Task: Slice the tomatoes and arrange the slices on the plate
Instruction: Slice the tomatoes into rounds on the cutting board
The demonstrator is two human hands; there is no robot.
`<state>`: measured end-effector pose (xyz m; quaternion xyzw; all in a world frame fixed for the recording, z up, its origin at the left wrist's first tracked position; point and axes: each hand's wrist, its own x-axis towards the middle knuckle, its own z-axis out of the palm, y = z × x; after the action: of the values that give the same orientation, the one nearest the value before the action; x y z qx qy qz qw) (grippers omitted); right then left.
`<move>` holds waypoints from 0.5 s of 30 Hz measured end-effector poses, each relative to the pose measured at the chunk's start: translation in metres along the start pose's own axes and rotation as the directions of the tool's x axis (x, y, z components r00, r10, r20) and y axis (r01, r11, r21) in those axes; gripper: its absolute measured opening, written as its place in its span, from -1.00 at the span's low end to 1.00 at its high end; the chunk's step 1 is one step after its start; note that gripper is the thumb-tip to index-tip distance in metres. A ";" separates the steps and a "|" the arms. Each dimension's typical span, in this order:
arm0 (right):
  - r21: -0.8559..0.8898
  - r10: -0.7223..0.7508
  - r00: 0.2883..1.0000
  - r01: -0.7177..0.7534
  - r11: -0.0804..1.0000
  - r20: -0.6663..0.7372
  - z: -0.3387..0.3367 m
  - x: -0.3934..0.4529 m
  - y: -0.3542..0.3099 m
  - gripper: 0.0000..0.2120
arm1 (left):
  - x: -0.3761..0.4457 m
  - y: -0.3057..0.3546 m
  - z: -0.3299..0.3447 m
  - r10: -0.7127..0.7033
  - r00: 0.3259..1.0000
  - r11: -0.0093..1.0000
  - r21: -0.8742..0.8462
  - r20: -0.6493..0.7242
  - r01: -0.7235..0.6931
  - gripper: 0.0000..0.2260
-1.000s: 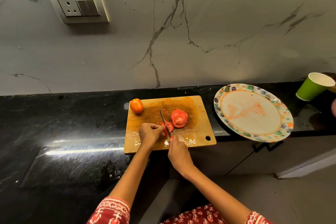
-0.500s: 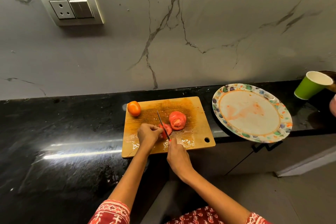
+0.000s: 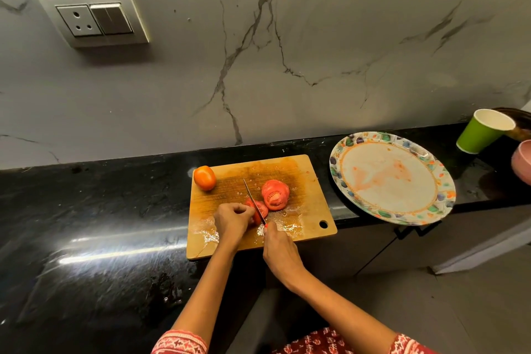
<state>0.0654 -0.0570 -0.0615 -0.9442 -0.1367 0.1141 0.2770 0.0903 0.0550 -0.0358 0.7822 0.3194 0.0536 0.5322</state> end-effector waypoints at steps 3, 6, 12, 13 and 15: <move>0.027 -0.011 1.000 0.012 1.000 -0.004 -0.001 0.000 -0.001 -0.81 | 0.000 -0.005 -0.001 -0.001 1.000 0.998 -0.058 0.018 0.002 -0.81; 0.036 -0.030 1.000 0.029 0.999 0.003 -0.001 -0.003 -0.005 -0.78 | -0.002 -0.010 -0.004 -0.075 0.996 0.985 -0.152 0.046 0.081 -0.87; 0.028 -0.045 0.999 0.044 0.999 0.012 -0.001 -0.010 -0.011 -0.75 | 0.000 -0.013 -0.009 -0.147 0.985 0.956 -0.242 0.094 0.166 -0.82; 0.016 -0.050 0.999 0.050 0.999 0.012 -0.001 -0.011 -0.011 -0.75 | 0.001 -0.013 -0.010 -0.147 0.984 0.956 -0.243 0.097 0.166 -0.82; -0.029 -0.066 0.998 0.067 0.997 0.008 -0.001 -0.011 -0.009 -0.75 | 0.001 -0.013 -0.011 -0.147 0.985 0.960 -0.226 0.095 0.165 -0.83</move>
<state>0.0535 -0.0534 -0.0542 -0.9427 -0.1706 0.1059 0.2665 0.0807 0.0675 -0.0430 0.6883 0.3510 0.0183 0.6347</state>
